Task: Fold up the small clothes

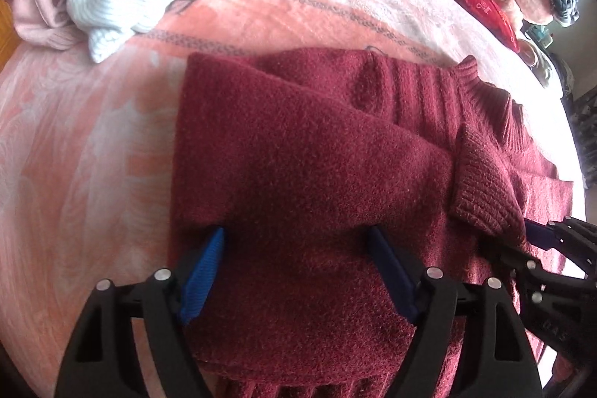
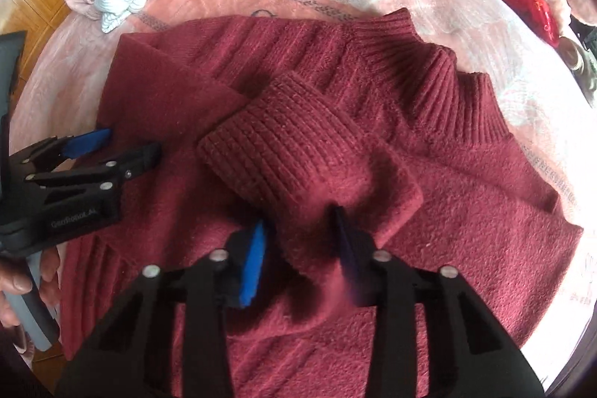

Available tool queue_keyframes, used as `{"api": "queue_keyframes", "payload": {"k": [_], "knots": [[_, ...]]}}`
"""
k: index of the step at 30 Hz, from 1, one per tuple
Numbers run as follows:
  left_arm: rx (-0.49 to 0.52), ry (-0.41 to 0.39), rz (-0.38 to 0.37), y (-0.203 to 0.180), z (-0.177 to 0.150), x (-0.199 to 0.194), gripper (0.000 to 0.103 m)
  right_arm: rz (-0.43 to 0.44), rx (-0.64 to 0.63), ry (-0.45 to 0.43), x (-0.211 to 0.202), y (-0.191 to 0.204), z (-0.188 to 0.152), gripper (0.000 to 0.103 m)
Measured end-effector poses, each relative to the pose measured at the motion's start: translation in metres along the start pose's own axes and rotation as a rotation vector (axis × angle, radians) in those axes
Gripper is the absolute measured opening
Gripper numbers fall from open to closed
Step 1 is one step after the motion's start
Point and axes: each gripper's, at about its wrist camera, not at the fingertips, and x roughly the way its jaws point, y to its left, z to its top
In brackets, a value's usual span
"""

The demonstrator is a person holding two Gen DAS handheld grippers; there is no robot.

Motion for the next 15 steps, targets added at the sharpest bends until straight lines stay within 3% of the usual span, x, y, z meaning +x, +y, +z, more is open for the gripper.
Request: {"api": "queue_keyframes", "payload": {"k": [1, 6, 8, 9, 13, 15], "knots": [[0.001, -0.001, -0.001, 0.0, 0.0, 0.0, 0.079, 0.018, 0.018, -0.013, -0.004, -0.007, -0.001, 0.013], [-0.002, -0.009, -0.001, 0.0, -0.002, -0.002, 0.079, 0.177, 0.199, -0.102, -0.032, -0.064, -0.034, 0.012], [-0.002, -0.013, 0.004, 0.0, -0.002, -0.002, 0.08, 0.221, 0.27, -0.117, -0.039, -0.089, -0.058, 0.021], [-0.004, -0.016, 0.006, 0.0, -0.003, -0.002, 0.08, 0.24, 0.303, -0.115, -0.04, -0.1, -0.07, 0.031], [-0.007, -0.021, 0.018, -0.004, -0.002, -0.002, 0.08, 0.22, 0.384, -0.106, -0.047, -0.14, -0.125, 0.06], [-0.009, -0.024, 0.023, -0.005, -0.002, -0.001, 0.081, 0.243, 0.423, -0.119, -0.049, -0.158, -0.141, 0.065]]}}
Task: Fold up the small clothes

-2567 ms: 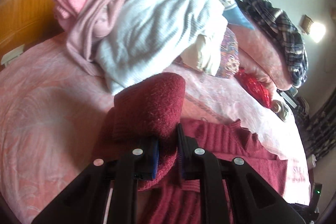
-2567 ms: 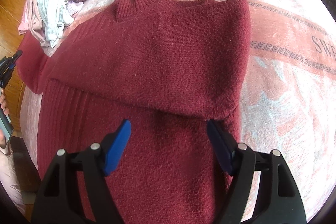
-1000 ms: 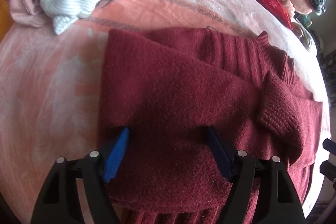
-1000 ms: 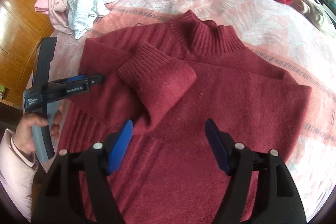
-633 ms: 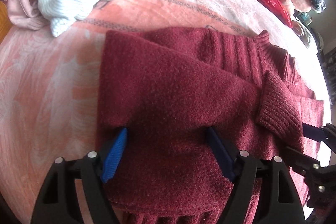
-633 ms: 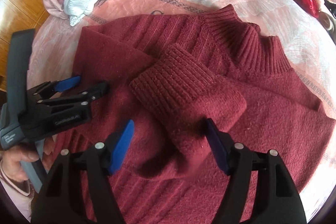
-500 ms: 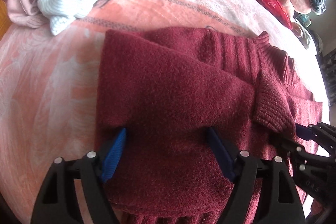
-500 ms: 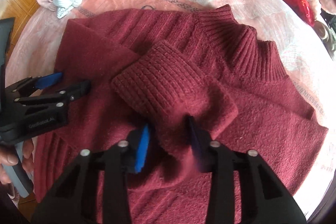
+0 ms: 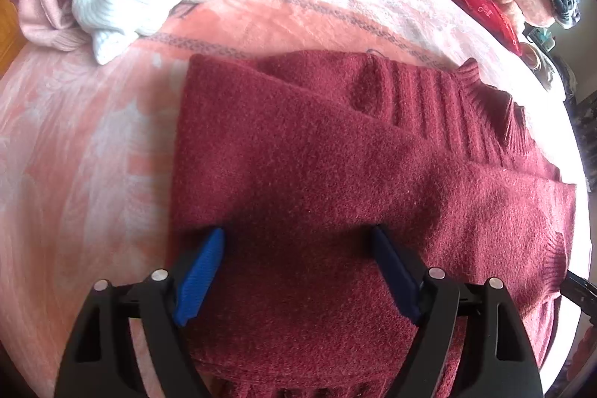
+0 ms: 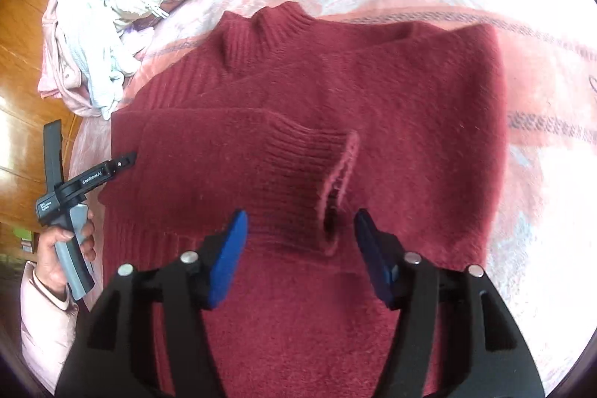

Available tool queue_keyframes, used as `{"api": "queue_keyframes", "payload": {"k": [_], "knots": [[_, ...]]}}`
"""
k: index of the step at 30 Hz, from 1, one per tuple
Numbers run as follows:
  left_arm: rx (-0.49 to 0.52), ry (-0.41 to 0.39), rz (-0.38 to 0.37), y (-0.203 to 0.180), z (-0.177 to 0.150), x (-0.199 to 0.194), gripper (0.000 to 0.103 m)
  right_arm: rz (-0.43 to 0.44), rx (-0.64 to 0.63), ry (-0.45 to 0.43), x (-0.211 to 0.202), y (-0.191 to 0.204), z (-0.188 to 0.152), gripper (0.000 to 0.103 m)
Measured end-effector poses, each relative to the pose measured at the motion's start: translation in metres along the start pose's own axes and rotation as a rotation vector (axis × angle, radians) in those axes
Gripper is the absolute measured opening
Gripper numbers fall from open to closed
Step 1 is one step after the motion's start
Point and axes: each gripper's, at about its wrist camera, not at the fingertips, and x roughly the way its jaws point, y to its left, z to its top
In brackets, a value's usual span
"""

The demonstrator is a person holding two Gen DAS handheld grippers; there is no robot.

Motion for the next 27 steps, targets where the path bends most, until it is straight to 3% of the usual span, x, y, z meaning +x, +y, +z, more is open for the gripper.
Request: {"api": "queue_keyframes", "payload": {"k": [6, 11, 14, 15, 16, 19, 21, 25, 27], "knots": [[-0.007, -0.003, 0.012, -0.004, 0.002, -0.002, 0.082, 0.107, 0.093, 0.006, 0.002, -0.028, 0.011, 0.068], [-0.067, -0.027, -0.048, 0.003, 0.0, -0.021, 0.081, 0.053, 0.05, 0.04, 0.026, -0.008, 0.026, 0.063], [-0.074, -0.043, -0.042, 0.007, -0.003, -0.029, 0.082, -0.003, -0.036, 0.039, 0.027, 0.009, 0.029, 0.026], [-0.07, -0.049, -0.033, 0.009, -0.003, -0.031, 0.082, -0.037, -0.061, 0.037, 0.026, 0.014, 0.029, 0.009], [-0.062, -0.061, -0.019, 0.009, -0.004, -0.034, 0.082, -0.041, -0.074, 0.031, 0.023, 0.016, 0.031, 0.006], [-0.026, -0.098, 0.014, 0.006, -0.003, -0.045, 0.082, 0.069, -0.05, -0.018, -0.001, 0.011, 0.033, 0.006], [-0.001, -0.125, 0.029, 0.003, -0.001, -0.051, 0.082, 0.127, -0.051, -0.097, -0.036, 0.004, 0.035, 0.006], [0.048, -0.135, 0.096, -0.012, 0.005, -0.046, 0.082, 0.014, -0.035, -0.174, -0.067, -0.02, 0.032, 0.006], [0.06, -0.124, 0.112, -0.017, 0.005, -0.037, 0.082, 0.0, 0.017, -0.137, -0.059, -0.042, 0.034, 0.006]]}}
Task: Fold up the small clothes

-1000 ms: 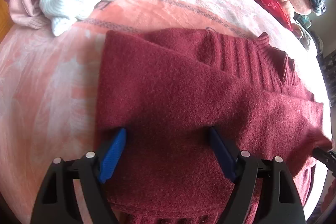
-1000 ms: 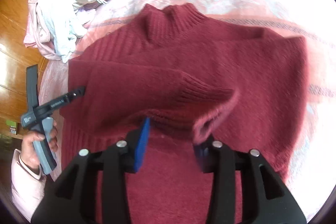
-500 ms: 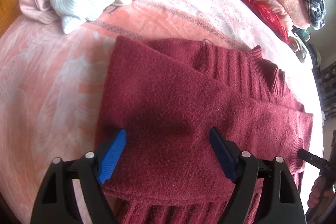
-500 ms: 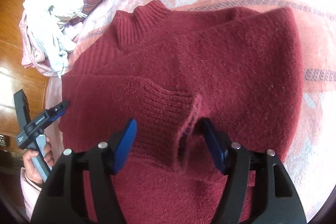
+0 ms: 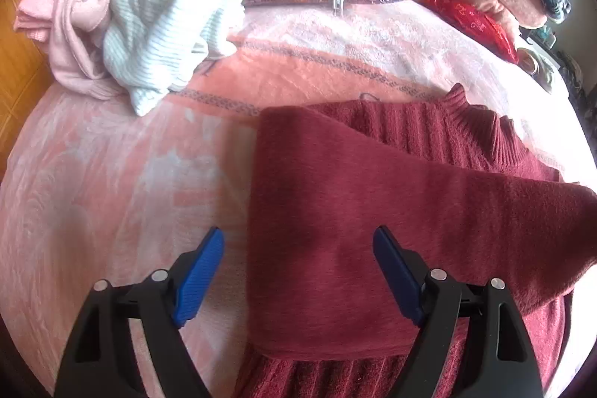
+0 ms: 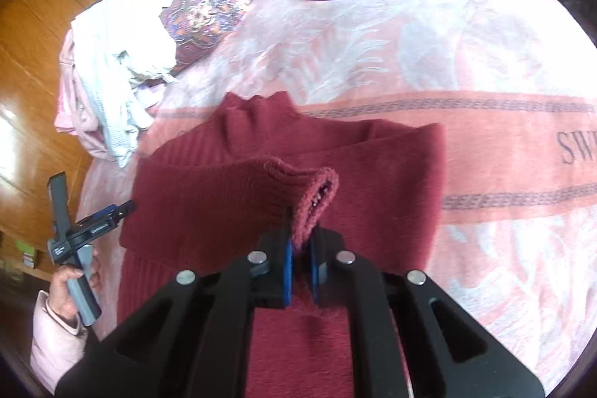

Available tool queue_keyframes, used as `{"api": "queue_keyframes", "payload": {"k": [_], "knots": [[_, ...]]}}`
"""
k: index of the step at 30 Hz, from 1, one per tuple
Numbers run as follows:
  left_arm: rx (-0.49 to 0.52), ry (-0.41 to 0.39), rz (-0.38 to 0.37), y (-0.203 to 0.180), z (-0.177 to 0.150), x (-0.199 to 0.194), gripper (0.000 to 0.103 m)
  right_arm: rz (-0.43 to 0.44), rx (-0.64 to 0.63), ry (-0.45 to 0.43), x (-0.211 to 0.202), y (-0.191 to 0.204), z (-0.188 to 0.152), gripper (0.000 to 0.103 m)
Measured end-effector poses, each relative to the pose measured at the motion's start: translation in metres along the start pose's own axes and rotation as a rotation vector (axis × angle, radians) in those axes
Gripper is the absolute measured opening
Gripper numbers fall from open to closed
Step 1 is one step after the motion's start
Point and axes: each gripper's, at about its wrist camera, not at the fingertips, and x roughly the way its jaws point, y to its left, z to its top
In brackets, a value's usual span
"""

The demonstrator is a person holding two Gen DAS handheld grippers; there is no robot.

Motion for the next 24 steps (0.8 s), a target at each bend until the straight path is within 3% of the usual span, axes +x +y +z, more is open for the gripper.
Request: {"api": "queue_keyframes", "payload": {"k": [4, 7, 8, 10, 13, 15, 18, 24], "knots": [[0.016, 0.061, 0.039, -0.008, -0.005, 0.029, 0.084, -0.087, 0.067, 0.106, 0.042, -0.037, -0.009, 0.009], [-0.032, 0.058, 0.021, -0.004, -0.006, 0.035, 0.088, -0.044, 0.082, 0.091, 0.044, -0.046, -0.017, 0.013], [-0.043, 0.063, 0.011, -0.002, -0.006, 0.035, 0.088, -0.03, 0.086, 0.088, 0.04, -0.045, -0.019, 0.016], [-0.043, 0.059, -0.003, 0.001, -0.006, 0.029, 0.087, -0.005, 0.086, 0.082, 0.032, -0.045, -0.022, 0.037], [-0.021, 0.048, -0.032, -0.001, -0.01, 0.018, 0.087, -0.012, 0.057, 0.114, 0.028, -0.042, -0.033, 0.041], [0.001, 0.056, -0.03, -0.004, -0.016, 0.018, 0.087, -0.009, 0.051, 0.129, 0.028, -0.042, -0.041, 0.041], [0.034, 0.046, -0.006, -0.009, -0.023, 0.026, 0.088, -0.061, 0.065, 0.148, 0.04, -0.049, -0.046, 0.024], [-0.028, 0.077, -0.052, -0.002, -0.022, 0.034, 0.093, -0.025, 0.093, 0.122, 0.037, -0.055, -0.049, 0.022]]}}
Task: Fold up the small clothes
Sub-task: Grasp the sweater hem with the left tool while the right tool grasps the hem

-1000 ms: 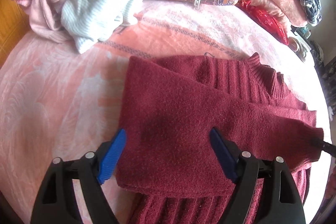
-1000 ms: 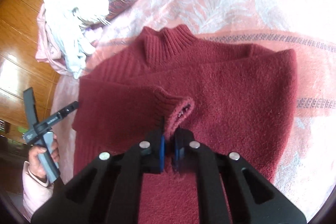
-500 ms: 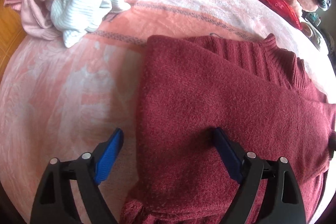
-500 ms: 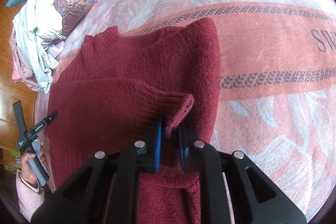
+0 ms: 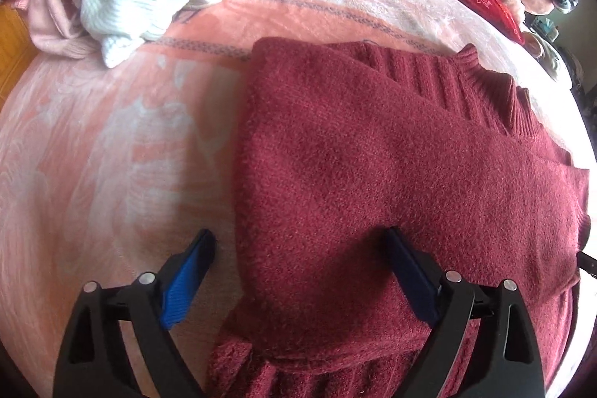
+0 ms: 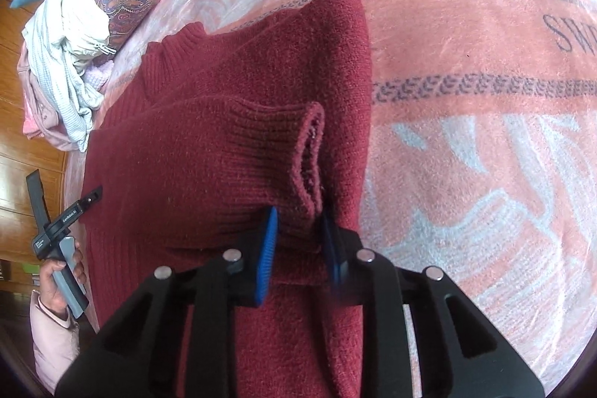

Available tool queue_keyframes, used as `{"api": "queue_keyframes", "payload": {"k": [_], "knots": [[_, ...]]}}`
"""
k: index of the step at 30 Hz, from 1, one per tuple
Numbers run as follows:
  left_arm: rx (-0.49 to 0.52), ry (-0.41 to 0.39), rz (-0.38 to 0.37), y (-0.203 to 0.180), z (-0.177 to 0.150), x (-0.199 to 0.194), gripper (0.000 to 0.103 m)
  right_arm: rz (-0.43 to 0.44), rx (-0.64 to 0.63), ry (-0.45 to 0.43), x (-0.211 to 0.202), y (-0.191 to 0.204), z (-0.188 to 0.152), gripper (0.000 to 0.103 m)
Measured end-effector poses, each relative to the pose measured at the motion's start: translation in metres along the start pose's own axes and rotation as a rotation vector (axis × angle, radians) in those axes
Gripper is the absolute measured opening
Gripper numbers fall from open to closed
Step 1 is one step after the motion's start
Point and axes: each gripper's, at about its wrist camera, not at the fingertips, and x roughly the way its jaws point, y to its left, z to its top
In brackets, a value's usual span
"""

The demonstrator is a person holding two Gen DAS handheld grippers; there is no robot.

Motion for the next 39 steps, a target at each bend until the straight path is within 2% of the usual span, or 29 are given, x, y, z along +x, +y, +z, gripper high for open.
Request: {"api": "queue_keyframes", "payload": {"k": [2, 4, 6, 10, 16, 20, 26, 33, 36, 39], "knots": [[-0.008, 0.016, -0.02, 0.003, -0.002, -0.008, 0.091, 0.006, -0.006, -0.009, -0.015, 0.003, -0.01, 0.027], [-0.01, 0.026, -0.055, 0.008, -0.01, -0.024, 0.091, -0.026, -0.038, -0.031, -0.036, 0.007, -0.028, 0.046], [0.025, 0.023, -0.062, 0.013, -0.027, -0.045, 0.092, -0.04, -0.084, -0.037, -0.055, 0.011, -0.057, 0.053], [0.128, 0.024, -0.032, 0.031, -0.082, -0.084, 0.092, -0.067, -0.143, 0.014, -0.077, 0.007, -0.129, 0.062], [0.165, 0.088, -0.005, 0.068, -0.178, -0.118, 0.092, -0.089, -0.133, 0.093, -0.097, -0.014, -0.239, 0.064], [0.157, 0.125, -0.01, 0.082, -0.222, -0.124, 0.092, -0.075, -0.077, 0.123, -0.099, -0.026, -0.285, 0.064], [0.134, 0.188, -0.008, 0.084, -0.265, -0.115, 0.092, -0.054, -0.053, 0.129, -0.099, -0.023, -0.315, 0.067], [0.144, 0.212, -0.043, 0.079, -0.285, -0.119, 0.092, -0.014, -0.089, 0.155, -0.093, -0.002, -0.333, 0.068], [0.126, 0.216, -0.06, 0.08, -0.297, -0.122, 0.089, 0.004, -0.107, 0.157, -0.091, 0.007, -0.338, 0.067], [0.119, 0.219, -0.082, 0.082, -0.308, -0.128, 0.08, 0.033, -0.126, 0.167, -0.09, 0.013, -0.345, 0.062]]}}
